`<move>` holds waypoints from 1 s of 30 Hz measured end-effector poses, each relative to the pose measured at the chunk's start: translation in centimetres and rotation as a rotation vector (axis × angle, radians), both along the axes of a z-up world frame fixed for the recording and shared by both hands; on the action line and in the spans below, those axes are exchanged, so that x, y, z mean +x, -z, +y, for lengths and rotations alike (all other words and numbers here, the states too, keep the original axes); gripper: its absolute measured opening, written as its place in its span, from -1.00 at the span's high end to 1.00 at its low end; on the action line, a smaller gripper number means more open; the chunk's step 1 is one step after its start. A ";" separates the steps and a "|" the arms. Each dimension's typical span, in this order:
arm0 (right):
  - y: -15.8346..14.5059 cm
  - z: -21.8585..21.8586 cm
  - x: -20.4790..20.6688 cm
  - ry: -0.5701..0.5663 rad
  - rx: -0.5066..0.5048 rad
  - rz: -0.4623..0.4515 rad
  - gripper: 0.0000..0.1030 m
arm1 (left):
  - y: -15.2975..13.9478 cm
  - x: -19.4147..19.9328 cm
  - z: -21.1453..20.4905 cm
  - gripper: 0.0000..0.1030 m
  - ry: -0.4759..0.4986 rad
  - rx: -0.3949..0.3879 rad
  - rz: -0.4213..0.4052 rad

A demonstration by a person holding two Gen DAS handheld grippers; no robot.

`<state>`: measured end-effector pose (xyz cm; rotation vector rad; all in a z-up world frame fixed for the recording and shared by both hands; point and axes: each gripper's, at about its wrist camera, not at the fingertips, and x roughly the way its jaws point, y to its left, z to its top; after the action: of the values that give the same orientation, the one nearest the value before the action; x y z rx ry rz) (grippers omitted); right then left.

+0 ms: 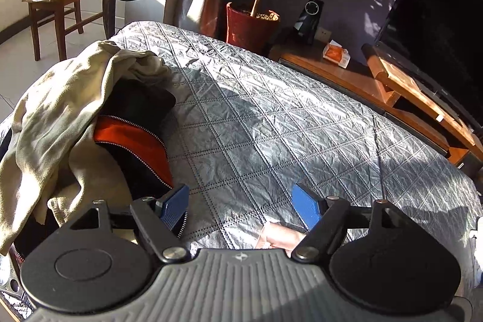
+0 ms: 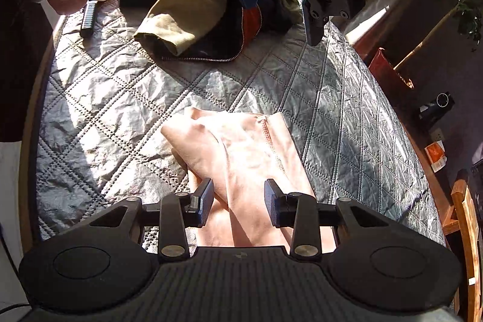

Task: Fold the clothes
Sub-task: 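Grasp the folded pink garment edge with the right gripper and lift it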

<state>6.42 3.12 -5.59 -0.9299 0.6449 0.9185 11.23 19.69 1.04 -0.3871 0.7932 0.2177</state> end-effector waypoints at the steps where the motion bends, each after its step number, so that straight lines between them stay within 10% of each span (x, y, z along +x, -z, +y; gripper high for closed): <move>1: 0.3 0.2 0.3 -0.006 -0.016 0.015 0.20 | 0.0 0.0 0.1 -0.40 0.003 -0.015 -0.002; 3: 0.2 0.4 1.2 0.013 0.005 0.088 0.94 | -0.1 0.0 0.0 -0.40 0.012 -0.036 -0.006; 19: -7.1 -9.4 6.4 0.664 0.806 0.177 0.94 | 0.2 -0.4 1.7 -0.52 -0.051 -0.292 -0.031; 22: -6.5 -7.6 4.8 0.613 0.741 0.128 0.94 | 0.0 -0.6 2.6 -0.52 -0.102 -0.297 -0.048; 30: 0.9 -2.0 2.0 0.502 0.534 0.360 0.71 | 0.5 0.0 2.6 -0.51 -0.105 -0.281 -0.025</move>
<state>8.41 1.09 -6.48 -0.1076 0.8347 0.7467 11.27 22.34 0.52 -0.6960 0.7813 0.1990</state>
